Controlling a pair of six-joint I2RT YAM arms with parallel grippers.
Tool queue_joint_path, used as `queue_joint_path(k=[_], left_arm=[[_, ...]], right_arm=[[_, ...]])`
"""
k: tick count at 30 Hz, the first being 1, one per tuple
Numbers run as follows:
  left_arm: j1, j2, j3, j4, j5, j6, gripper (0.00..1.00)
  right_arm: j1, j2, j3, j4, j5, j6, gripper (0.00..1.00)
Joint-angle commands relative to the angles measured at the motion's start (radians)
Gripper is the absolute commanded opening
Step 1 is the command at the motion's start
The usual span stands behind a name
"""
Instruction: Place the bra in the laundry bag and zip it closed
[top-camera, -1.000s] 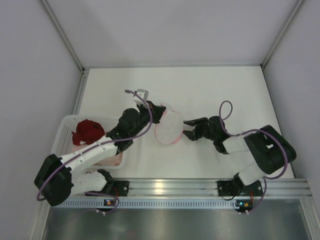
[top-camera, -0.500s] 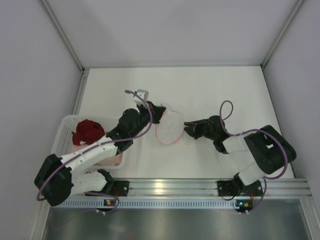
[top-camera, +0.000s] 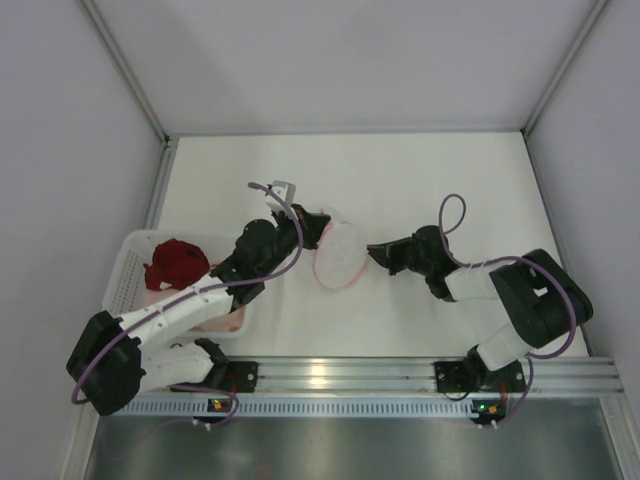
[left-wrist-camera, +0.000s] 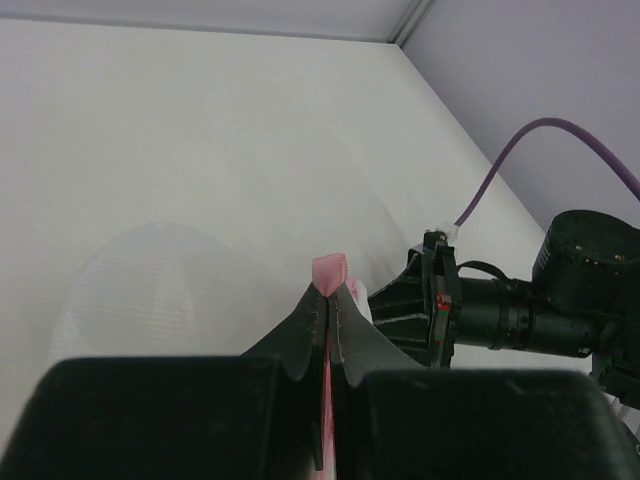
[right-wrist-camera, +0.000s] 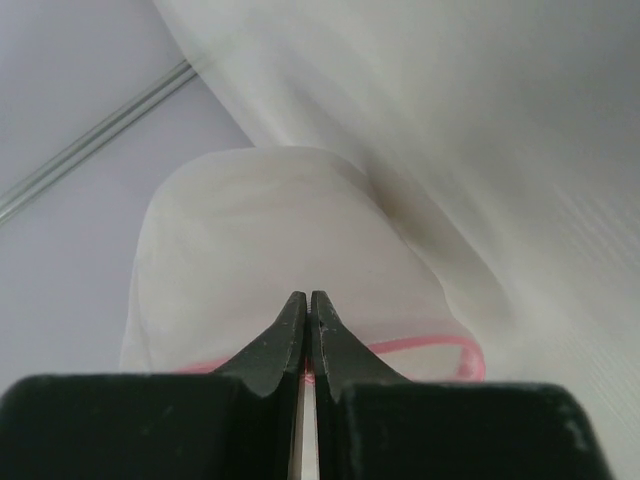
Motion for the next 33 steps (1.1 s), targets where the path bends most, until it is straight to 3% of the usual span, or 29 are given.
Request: queue_joint_path(k=[1, 5, 8, 9, 10, 13, 18, 25, 33], left_arm=[[-0.005, -0.045, -0.015, 0.071, 0.020, 0.032, 0.00], [-0.007, -0.093, -0.029, 0.033, 0.129, 0.118, 0.10], [-0.005, -0.142, -0.004, -0.082, 0.147, 0.185, 0.30], [-0.005, -0.156, 0.016, -0.123, 0.149, 0.201, 0.38], [-0.005, -0.170, 0.029, -0.159, 0.146, 0.237, 0.60], [-0.005, -0.211, 0.108, -0.304, 0.109, 0.294, 0.85], [-0.005, -0.210, 0.215, -0.401, 0.029, 0.363, 0.92], [-0.008, 0.042, 0.338, -0.400, 0.291, 0.229, 0.85], [-0.076, 0.160, 0.407, -0.375, 0.292, 0.160, 0.83]], right_arm=[[-0.032, -0.041, 0.080, -0.142, 0.021, -0.183, 0.00], [-0.059, -0.113, 0.169, -0.315, 0.047, -0.392, 0.00], [-0.059, -0.160, 0.263, -0.426, 0.086, -0.565, 0.00], [-0.061, -0.172, 0.284, -0.483, 0.111, -0.607, 0.00], [-0.061, -0.186, 0.323, -0.504, 0.120, -0.686, 0.00], [-0.061, -0.231, 0.376, -0.570, 0.162, -0.817, 0.00], [-0.061, -0.298, 0.412, -0.620, 0.198, -0.944, 0.00], [-0.046, -0.343, 0.432, -0.712, 0.266, -0.957, 0.00], [-0.009, -0.424, 0.527, -0.796, 0.433, -1.027, 0.00]])
